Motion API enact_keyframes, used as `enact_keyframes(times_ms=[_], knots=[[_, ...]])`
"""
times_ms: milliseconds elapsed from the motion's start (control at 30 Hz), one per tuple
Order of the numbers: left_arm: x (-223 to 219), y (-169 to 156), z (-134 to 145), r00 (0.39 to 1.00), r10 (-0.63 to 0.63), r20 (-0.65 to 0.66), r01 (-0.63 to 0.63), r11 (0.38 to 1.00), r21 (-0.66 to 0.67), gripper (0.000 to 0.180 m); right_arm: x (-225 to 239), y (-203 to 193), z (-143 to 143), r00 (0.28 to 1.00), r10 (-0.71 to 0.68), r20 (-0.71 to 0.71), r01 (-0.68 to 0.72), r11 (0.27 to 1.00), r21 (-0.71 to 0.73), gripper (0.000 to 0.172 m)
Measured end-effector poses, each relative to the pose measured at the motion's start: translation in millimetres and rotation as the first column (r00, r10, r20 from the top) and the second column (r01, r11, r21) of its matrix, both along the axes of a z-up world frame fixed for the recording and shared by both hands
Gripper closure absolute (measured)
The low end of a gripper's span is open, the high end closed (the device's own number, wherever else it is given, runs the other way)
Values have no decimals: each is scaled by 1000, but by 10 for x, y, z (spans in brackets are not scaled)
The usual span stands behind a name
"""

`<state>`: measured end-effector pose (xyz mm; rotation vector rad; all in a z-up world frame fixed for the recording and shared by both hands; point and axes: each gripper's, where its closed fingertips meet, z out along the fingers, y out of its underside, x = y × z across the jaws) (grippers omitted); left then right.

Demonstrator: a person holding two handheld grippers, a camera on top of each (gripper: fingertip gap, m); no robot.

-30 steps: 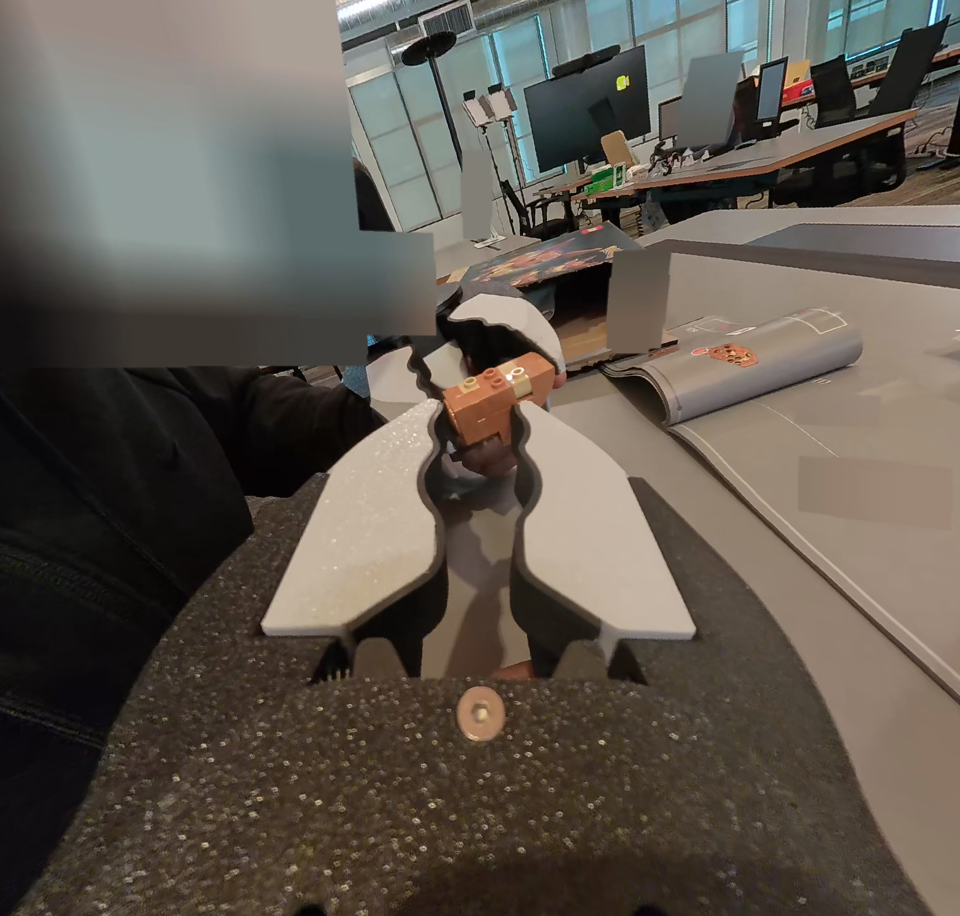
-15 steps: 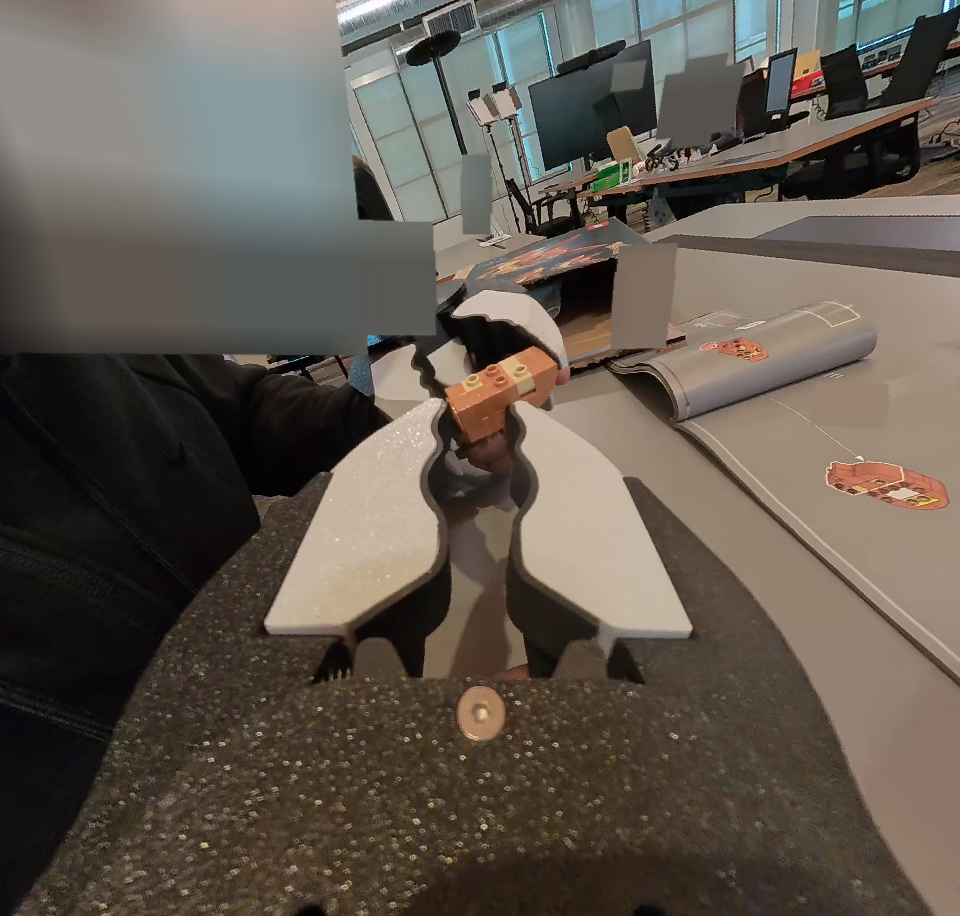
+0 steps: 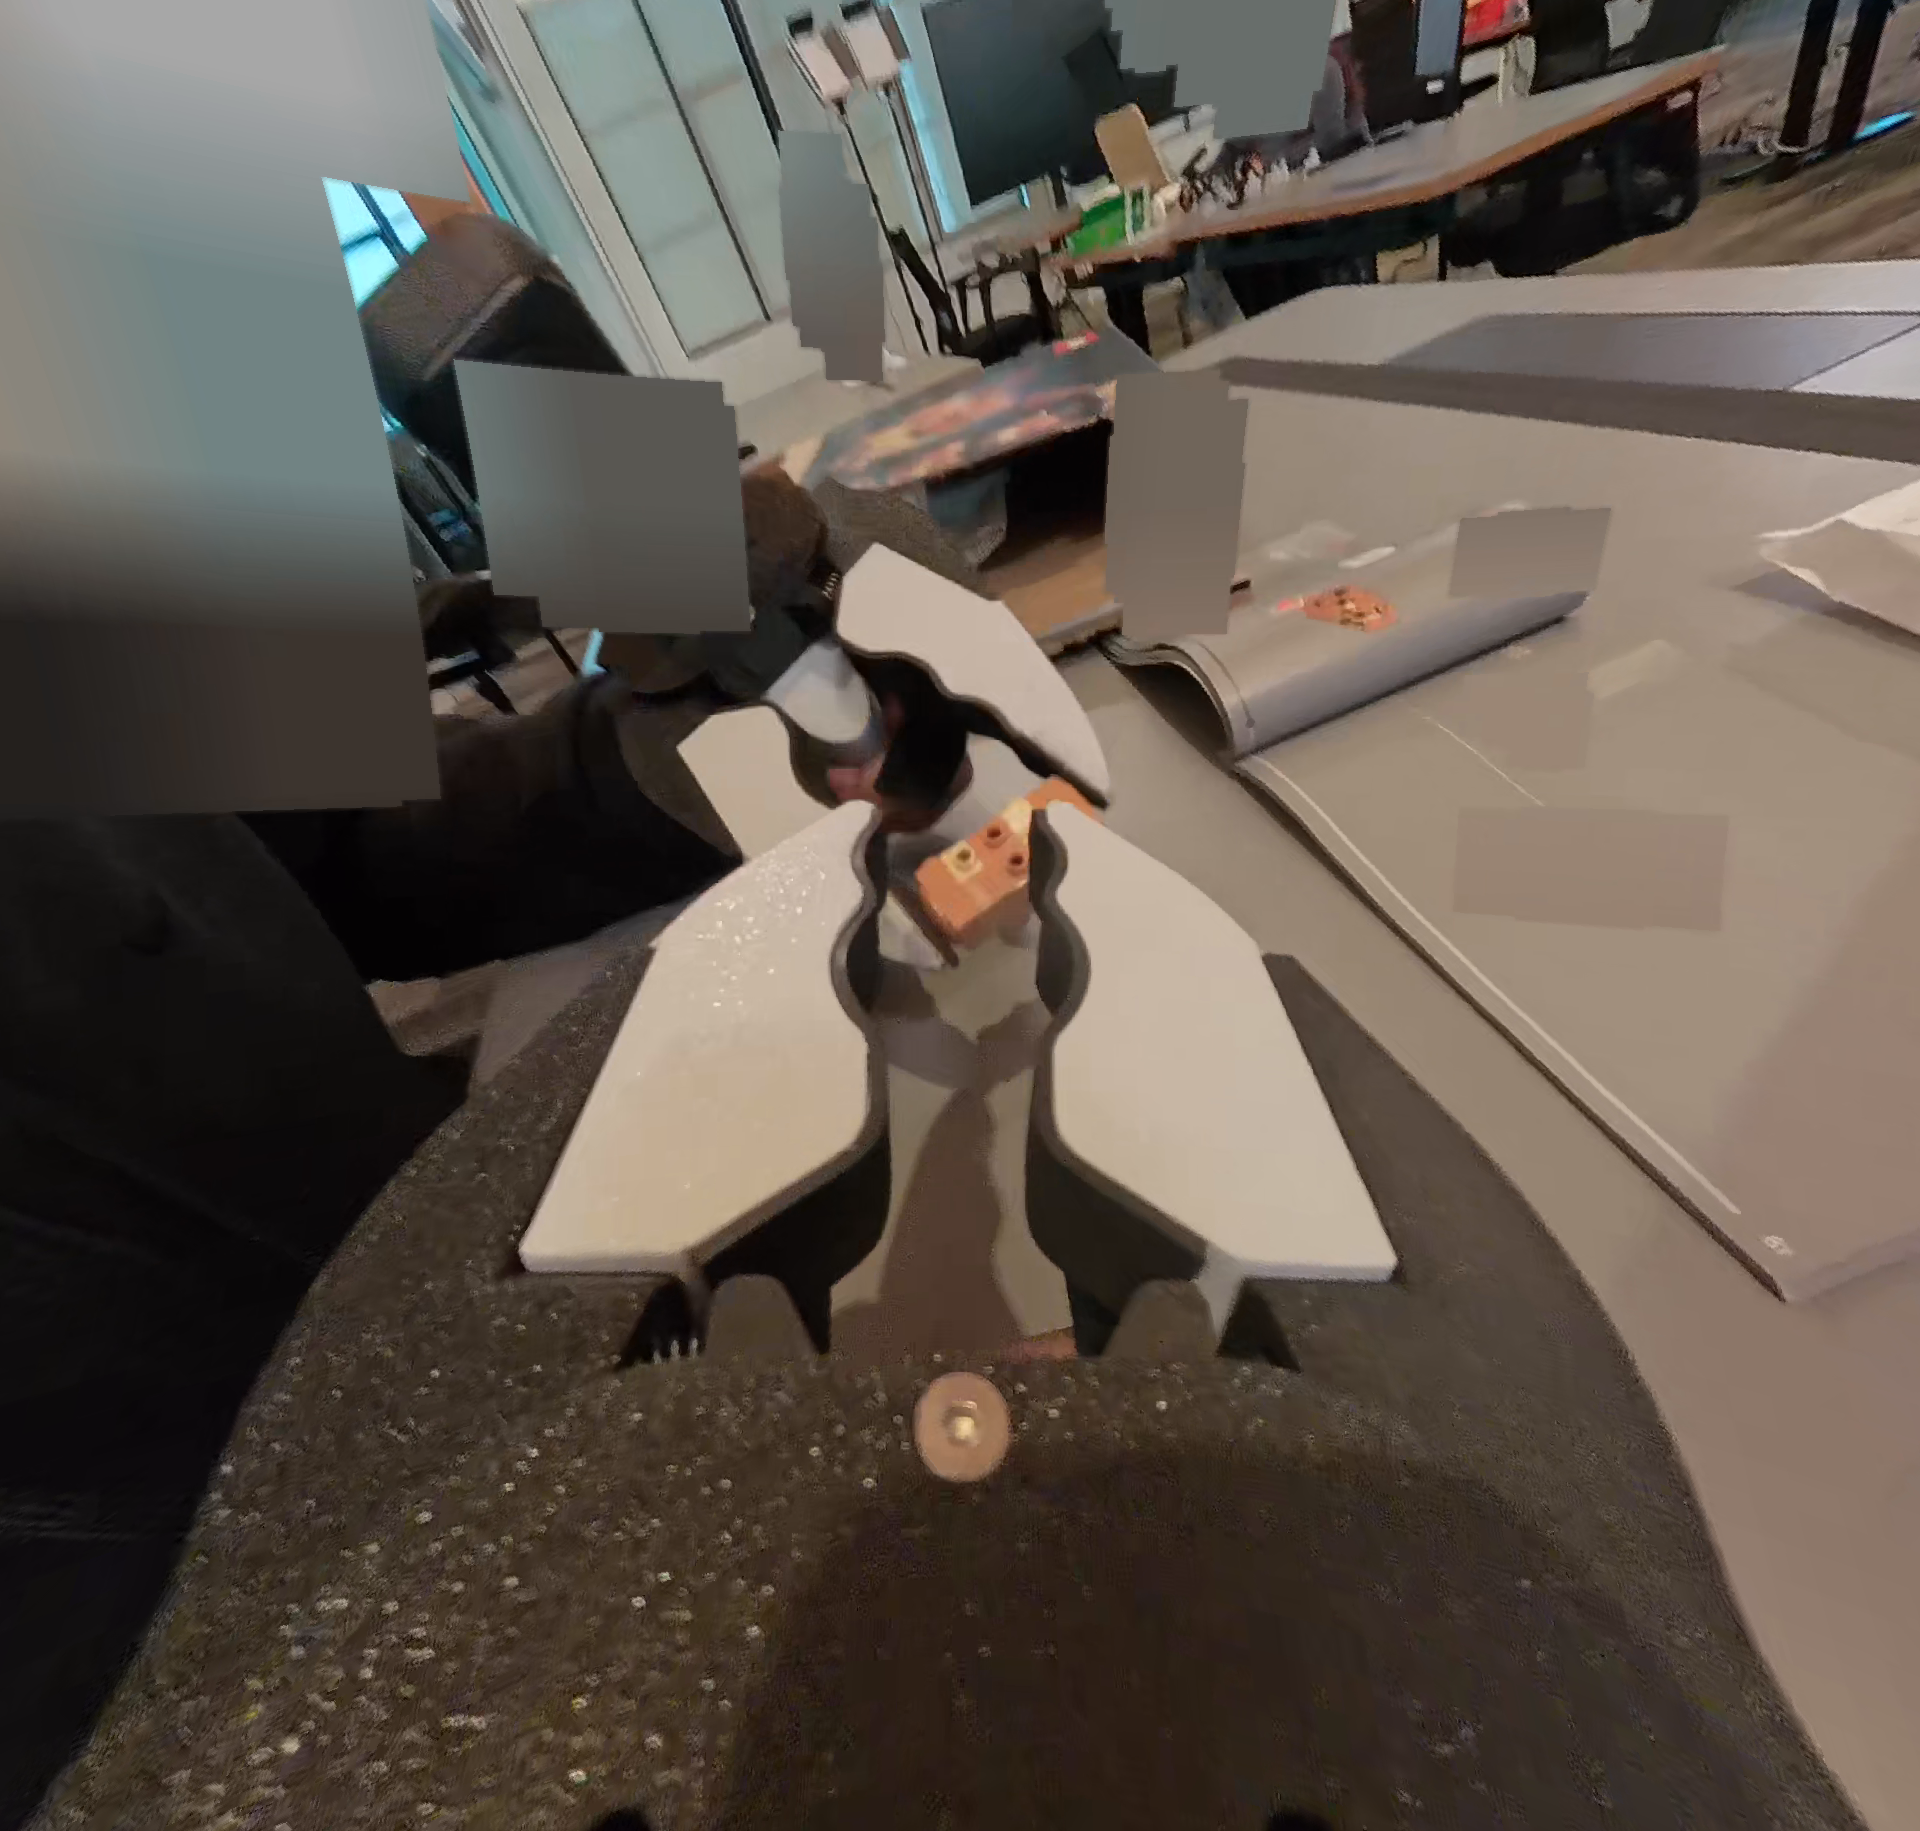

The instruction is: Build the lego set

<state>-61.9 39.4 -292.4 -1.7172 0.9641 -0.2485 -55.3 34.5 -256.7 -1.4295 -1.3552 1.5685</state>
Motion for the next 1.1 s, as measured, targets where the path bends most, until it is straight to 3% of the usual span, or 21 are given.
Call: enact_keyframes(times_ms=[100, 267, 633, 800, 1100], knots=[[-61, -70, -305, 971, -31, -237, 13, 997, -78, 136, -17, 14, -104, 999, -19, 47, 15, 997, 73, 149], [-46, -181, -492, 937, -104, -333, 51, 985, -164, 135, -29, 55, -204, 995, -33, 94, 22, 993, 120, 150], [-77, -292, -430, 963, -147, -225, 109, 979, -174, 132, 33, 244, -184, 991, -94, 96, 69, 970, 235, 150], [-107, -303, -466, 957, -151, -249, 109, 979, -174, 128, 68, 310, -171, 989, -120, 87, 92, 958, 271, 150], [-162, -311, -402, 966, -32, -257, -4, 991, -135, 129, 172, 511, -147, 972, -228, 62, 189, 907, 376, 151]])
